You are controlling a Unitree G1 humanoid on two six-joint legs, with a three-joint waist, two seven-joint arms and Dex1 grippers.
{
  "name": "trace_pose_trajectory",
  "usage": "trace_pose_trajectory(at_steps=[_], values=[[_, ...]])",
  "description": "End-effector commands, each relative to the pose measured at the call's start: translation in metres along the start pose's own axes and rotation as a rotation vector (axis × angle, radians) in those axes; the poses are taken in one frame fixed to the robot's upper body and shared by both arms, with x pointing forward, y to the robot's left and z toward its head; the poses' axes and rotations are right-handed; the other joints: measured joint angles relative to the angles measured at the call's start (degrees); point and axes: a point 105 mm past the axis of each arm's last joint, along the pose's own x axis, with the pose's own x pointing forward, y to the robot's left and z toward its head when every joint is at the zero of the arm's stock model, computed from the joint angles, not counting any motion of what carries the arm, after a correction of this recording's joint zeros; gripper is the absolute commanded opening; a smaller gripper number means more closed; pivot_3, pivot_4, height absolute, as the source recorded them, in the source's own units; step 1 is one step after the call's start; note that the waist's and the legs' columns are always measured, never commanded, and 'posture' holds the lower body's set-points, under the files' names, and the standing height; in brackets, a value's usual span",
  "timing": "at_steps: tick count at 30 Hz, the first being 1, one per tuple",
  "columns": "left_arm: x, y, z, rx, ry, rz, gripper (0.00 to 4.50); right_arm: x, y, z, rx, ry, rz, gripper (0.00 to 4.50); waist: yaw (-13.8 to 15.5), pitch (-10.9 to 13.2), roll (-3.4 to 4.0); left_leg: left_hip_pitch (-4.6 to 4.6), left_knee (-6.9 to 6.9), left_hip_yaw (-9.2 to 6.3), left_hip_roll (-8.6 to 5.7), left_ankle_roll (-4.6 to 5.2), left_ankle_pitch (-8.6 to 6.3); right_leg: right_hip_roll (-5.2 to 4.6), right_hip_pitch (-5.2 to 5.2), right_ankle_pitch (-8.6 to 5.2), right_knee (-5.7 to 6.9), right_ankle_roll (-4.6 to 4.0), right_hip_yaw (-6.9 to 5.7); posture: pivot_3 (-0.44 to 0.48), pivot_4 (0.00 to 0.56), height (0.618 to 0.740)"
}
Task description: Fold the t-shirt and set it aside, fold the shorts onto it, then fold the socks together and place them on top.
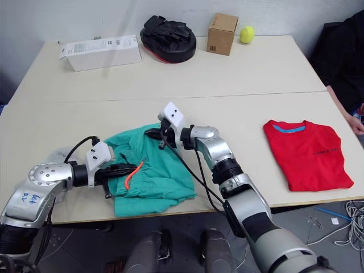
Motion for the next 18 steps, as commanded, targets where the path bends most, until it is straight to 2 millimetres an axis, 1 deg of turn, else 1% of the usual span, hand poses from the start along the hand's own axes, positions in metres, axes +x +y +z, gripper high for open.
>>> trace_pose_trajectory(at_steps=[1, 4, 6, 7, 9, 11, 13, 15, 18], values=[[-0.001, -0.003, 0.002, 0.023, -0.006, -0.003, 0.00, -0.007, -0.002, 0.026, 0.078, -0.074, 0.019, 0.05, -0.2, 0.0, 0.00, 0.00, -0.01, 0.00, 0.00, 0.00, 0.00, 0.00, 0.00, 0.00, 0.00, 0.00, 0.00, 0.000, 0.150, 0.740], [-0.005, 0.000, 0.009, 0.032, -0.026, 0.013, 0.00, -0.024, -0.001, 0.027, 0.091, -0.023, 0.057, 0.05, -0.4, 0.0, 0.02, -0.01, -0.03, -0.02, 0.00, 0.00, 0.00, 0.00, -0.01, 0.00, -0.01, 0.00, -0.01, 0.000, 0.150, 0.740], [-0.014, 0.002, 0.020, 0.029, -0.059, 0.022, 0.00, -0.041, 0.003, 0.023, 0.106, 0.048, 0.104, 0.40, -0.4, 0.0, 0.02, -0.02, -0.03, -0.03, 0.00, 0.00, 0.00, -0.01, -0.01, 0.00, -0.02, 0.00, -0.01, 0.000, 0.150, 0.740], [-0.020, 0.001, 0.027, 0.025, -0.082, 0.021, 0.19, -0.050, 0.005, 0.019, 0.130, 0.094, 0.128, 0.59, -0.4, 0.0, 0.02, -0.02, -0.04, -0.04, 0.00, 0.01, 0.00, -0.01, -0.01, 0.00, -0.04, 0.00, -0.01, 0.000, 0.150, 0.740], [-0.033, -0.003, 0.040, 0.009, -0.135, 0.006, 0.56, -0.067, 0.009, 0.012, 0.182, 0.189, 0.176, 1.22, -0.5, 0.0, 0.02, -0.05, -0.04, -0.05, 0.00, 0.02, -0.02, -0.01, -0.01, 0.00, -0.07, 0.00, -0.01, 0.000, 0.150, 0.740], [-0.048, -0.012, 0.050, 0.010, -0.158, -0.014, 1.21, -0.083, 0.010, 0.002, 0.255, 0.290, 0.193, 1.96, -0.5, 0.0, 0.02, -0.03, -0.05, -0.06, 0.00, 0.03, -0.04, -0.03, 0.00, 0.00, -0.10, 0.00, 0.00, 0.000, 0.150, 0.740], [-0.062, -0.019, 0.053, 0.003, -0.155, -0.024, 1.86, -0.092, 0.005, -0.010, 0.275, 0.363, 0.175, 2.65, -1.0, 0.0, 0.03, -0.02, -0.08, -0.05, 0.02, 0.03, -0.04, -0.02, -0.01, -0.01, -0.12, -0.02, 0.00, 0.000, 0.150, 0.740], [-0.069, -0.023, 0.054, -0.003, -0.147, -0.023, 2.45, -0.095, 0.002, -0.015, 0.283, 0.396, 0.159, 3.30, -1.3, 0.0, 0.04, 0.02, -0.10, -0.03, 0.05, -0.01, -0.04, -0.01, -0.01, -0.04, -0.12, -0.08, 0.00, 0.000, 0.150, 0.740], [-0.078, -0.024, 0.052, -0.017, -0.127, 0.020, 3.42, -0.088, -0.004, -0.018, 0.359, 0.395, 0.138, 4.36, -1.4, 0.0, 0.06, 0.04, -0.13, -0.04, 0.05, -0.09, 0.01, 0.01, -0.03, -0.07, -0.07, -0.13, -0.04, 0.000, 0.150, 0.740]])
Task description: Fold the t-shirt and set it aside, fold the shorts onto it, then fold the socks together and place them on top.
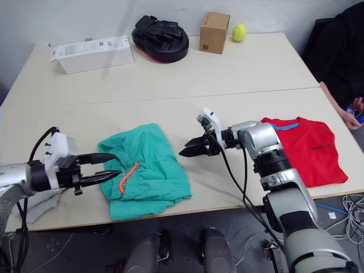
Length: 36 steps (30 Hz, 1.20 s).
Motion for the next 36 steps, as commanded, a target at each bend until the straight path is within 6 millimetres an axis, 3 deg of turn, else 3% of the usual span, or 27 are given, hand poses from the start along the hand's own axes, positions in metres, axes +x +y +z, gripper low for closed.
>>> trace_pose_trajectory(at_steps=[1, 3, 4, 14, 23, 26, 36], values=[[-0.012, -0.002, 0.007, 0.022, 0.008, 0.041, 3.75, 0.008, -0.002, 0.012, 0.039, -0.014, 0.008, 4.50, -0.1, 0.0, 0.01, 0.00, 0.01, 0.00, 0.00, 0.00, 0.01, 0.01, 0.00, 0.00, 0.01, 0.00, 0.01, 0.000, 0.150, 0.740], [-0.013, -0.003, 0.006, 0.025, 0.018, 0.052, 4.37, 0.014, -0.002, 0.012, 0.059, -0.011, 0.021, 4.50, 0.0, 0.0, 0.01, 0.01, 0.03, 0.00, 0.00, 0.00, 0.02, 0.01, 0.01, 0.00, 0.02, 0.00, 0.01, 0.000, 0.150, 0.740], [-0.013, -0.003, 0.005, 0.027, 0.021, 0.056, 4.45, 0.018, 0.000, 0.012, 0.075, -0.004, 0.040, 4.50, 0.1, 0.0, 0.01, 0.00, 0.03, 0.00, -0.01, 0.00, 0.02, 0.01, 0.01, 0.00, 0.02, 0.00, 0.02, 0.000, 0.150, 0.740], [-0.010, -0.003, 0.009, 0.053, 0.027, 0.072, 4.45, 0.075, 0.028, -0.008, 0.053, 0.136, 0.164, 4.50, 0.1, 0.0, -0.01, 0.03, -0.02, 0.00, 0.01, -0.07, -0.05, 0.01, 0.01, 0.00, 0.00, 0.00, 0.04, 0.000, 0.150, 0.740], [-0.006, -0.001, 0.010, 0.069, 0.025, 0.077, 4.45, 0.092, 0.039, -0.023, 0.091, 0.190, 0.188, 4.50, -0.9, 0.0, -0.02, 0.04, -0.11, 0.00, 0.01, -0.13, -0.08, 0.03, 0.01, 0.00, -0.01, 0.00, 0.04, 0.000, 0.150, 0.740], [-0.003, 0.000, 0.010, 0.077, 0.023, 0.075, 4.50, 0.091, 0.035, -0.024, 0.132, 0.173, 0.166, 3.85, -0.8, 0.0, -0.03, 0.04, -0.10, 0.00, 0.01, -0.14, -0.09, 0.03, 0.01, 0.00, -0.02, 0.00, 0.04, 0.000, 0.150, 0.740], [0.004, 0.000, 0.014, 0.094, 0.009, 0.056, 4.50, 0.079, 0.037, -0.018, 0.176, 0.111, 0.188, 0.43, -0.8, -0.1, -0.12, 0.05, -0.09, 0.00, 0.01, -0.13, -0.09, 0.03, 0.03, 0.00, -0.03, 0.00, 0.04, 0.000, 0.150, 0.740]])
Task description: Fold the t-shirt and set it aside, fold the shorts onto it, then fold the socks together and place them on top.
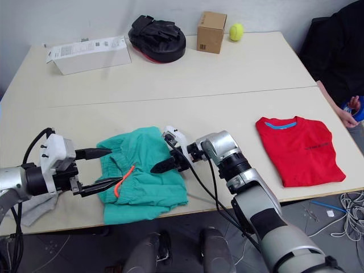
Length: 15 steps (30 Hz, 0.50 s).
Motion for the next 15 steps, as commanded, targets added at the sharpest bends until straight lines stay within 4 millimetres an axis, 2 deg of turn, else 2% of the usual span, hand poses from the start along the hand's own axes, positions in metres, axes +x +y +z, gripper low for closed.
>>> trace_pose_trajectory(at_steps=[1, 5, 7, 15], values=[[0.001, 0.000, 0.010, 0.058, -0.016, 0.000, 4.50, -0.002, -0.003, -0.011, 0.062, -0.007, 0.008, 0.12, 0.0, 0.0, -0.04, 0.01, 0.01, 0.00, 0.00, 0.00, 0.00, 0.00, 0.01, 0.00, 0.00, 0.00, 0.01, 0.000, 0.150, 0.740], [0.006, -0.004, 0.015, 0.064, -0.034, -0.032, 4.50, -0.016, 0.004, -0.004, 0.060, -0.058, 0.031, 0.05, 0.4, 0.0, -0.04, 0.01, 0.02, -0.01, -0.03, -0.16, -0.06, -0.02, 0.02, 0.01, 0.00, -0.02, 0.03, 0.000, 0.150, 0.740], [0.010, -0.005, 0.016, 0.069, -0.043, -0.048, 4.50, -0.031, 0.009, 0.002, 0.062, -0.099, 0.031, 0.05, 1.2, 0.0, -0.03, -0.02, 0.01, -0.02, -0.03, -0.06, -0.03, -0.02, -0.01, 0.01, -0.01, -0.02, 0.01, 0.000, 0.150, 0.740], [0.025, -0.004, 0.022, 0.082, -0.082, -0.102, 4.50, -0.113, 0.037, 0.009, 0.015, -0.220, -0.007, 0.05, 2.8, 0.0, 0.02, -0.18, 0.04, 0.00, -0.07, 0.14, -0.08, -0.05, -0.06, 0.03, -0.24, 0.02, 0.01, 0.000, 0.150, 0.740]])
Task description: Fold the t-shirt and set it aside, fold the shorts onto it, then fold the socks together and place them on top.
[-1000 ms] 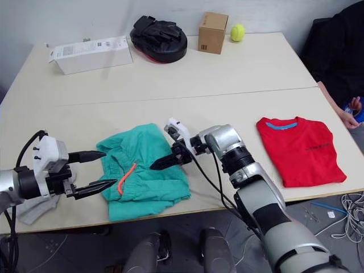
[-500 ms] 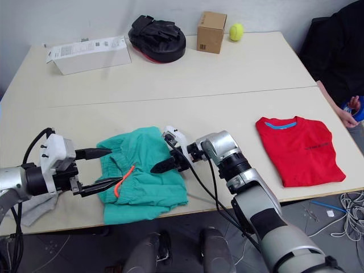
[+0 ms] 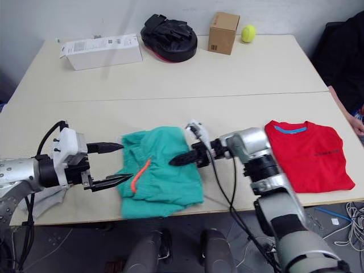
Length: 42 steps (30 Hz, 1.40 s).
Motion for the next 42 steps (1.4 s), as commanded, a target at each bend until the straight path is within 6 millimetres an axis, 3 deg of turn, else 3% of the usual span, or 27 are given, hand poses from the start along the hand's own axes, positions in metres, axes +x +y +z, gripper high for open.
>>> trace_pose_trajectory(at_steps=[1, 8, 11, 13, 16, 21, 26, 31, 39, 42], values=[[0.005, 0.000, 0.004, 0.024, -0.024, -0.024, 4.50, -0.038, 0.023, 0.012, -0.071, -0.075, 0.018, 0.05, 0.2, 0.0, 0.01, 0.01, -0.01, 0.00, 0.01, 0.00, 0.00, 0.00, 0.00, 0.00, -0.01, 0.00, -0.01, 0.000, 0.150, 0.740], [0.012, 0.002, 0.003, 0.032, -0.041, -0.046, 4.50, -0.126, 0.033, 0.004, -0.199, -0.087, -0.174, 0.05, 0.2, 0.0, 0.07, 0.00, 0.01, 0.04, -0.01, 0.09, -0.03, 0.01, 0.05, 0.00, -0.11, 0.00, -0.03, 0.000, 0.150, 0.740], [0.015, 0.003, 0.001, 0.030, -0.047, -0.050, 4.50, -0.174, 0.038, 0.007, -0.236, -0.094, -0.287, 0.05, 0.3, 0.1, 0.21, 0.02, 0.05, 0.13, 0.01, 0.13, -0.01, 0.02, 0.04, 0.00, -0.10, 0.00, -0.02, 0.000, 0.150, 0.740], [0.015, 0.003, 0.000, 0.029, -0.049, -0.052, 4.50, -0.195, 0.041, 0.010, -0.256, -0.092, -0.334, 0.05, 0.3, 0.2, 0.30, 0.03, 0.09, 0.15, 0.00, 0.16, 0.01, 0.02, 0.05, 0.00, -0.11, 0.00, -0.02, 0.000, 0.150, 0.740], [0.017, 0.003, 0.000, 0.028, -0.057, -0.054, 4.50, -0.233, 0.036, 0.006, -0.279, -0.064, -0.468, 0.05, 0.2, 0.2, 0.33, 0.08, 0.12, 0.25, 0.02, 0.16, 0.02, 0.03, 0.06, -0.01, -0.12, -0.01, 0.04, 0.000, 0.150, 0.740], [0.023, -0.001, 0.005, 0.037, -0.077, -0.093, 4.50, -0.276, 0.013, -0.012, -0.260, 0.000, -0.662, 0.05, 0.1, 0.2, 0.37, 0.08, 0.14, 0.36, 0.03, 0.15, 0.05, 0.03, 0.04, -0.02, -0.17, -0.04, 0.10, 0.000, 0.150, 0.740], [0.026, -0.007, 0.013, 0.067, -0.084, -0.129, 4.50, -0.310, -0.009, -0.044, -0.195, 0.108, -0.831, 0.05, 0.3, 0.5, 0.70, 0.07, 0.20, 0.49, 0.01, 0.16, 0.06, 0.04, 0.03, -0.02, -0.19, -0.03, 0.15, 0.000, 0.150, 0.740], [0.025, -0.005, 0.015, 0.070, -0.085, -0.116, 4.50, -0.335, -0.016, -0.055, -0.152, 0.097, -0.987, 0.05, 0.2, 0.6, 0.95, 0.08, 0.34, 0.54, 0.05, 0.16, 0.13, 0.11, 0.03, -0.02, -0.12, -0.02, 0.22, 0.000, 0.150, 0.740], [0.026, -0.006, 0.015, 0.071, -0.087, -0.115, 4.50, -0.353, -0.031, -0.067, -0.149, 0.089, -1.172, 0.05, 0.1, 0.6, 0.97, 0.09, 0.48, 0.54, 0.08, 0.14, 0.14, 0.13, 0.05, -0.02, -0.08, -0.02, 0.25, 0.000, 0.150, 0.740], [0.028, -0.008, 0.016, 0.072, -0.092, -0.127, 4.50, -0.351, -0.032, -0.059, -0.163, 0.059, -1.177, 0.61, 0.2, 0.6, 0.99, 0.08, 0.49, 0.54, 0.07, 0.14, 0.14, 0.13, 0.06, -0.02, -0.06, -0.02, 0.26, 0.000, 0.150, 0.740]])
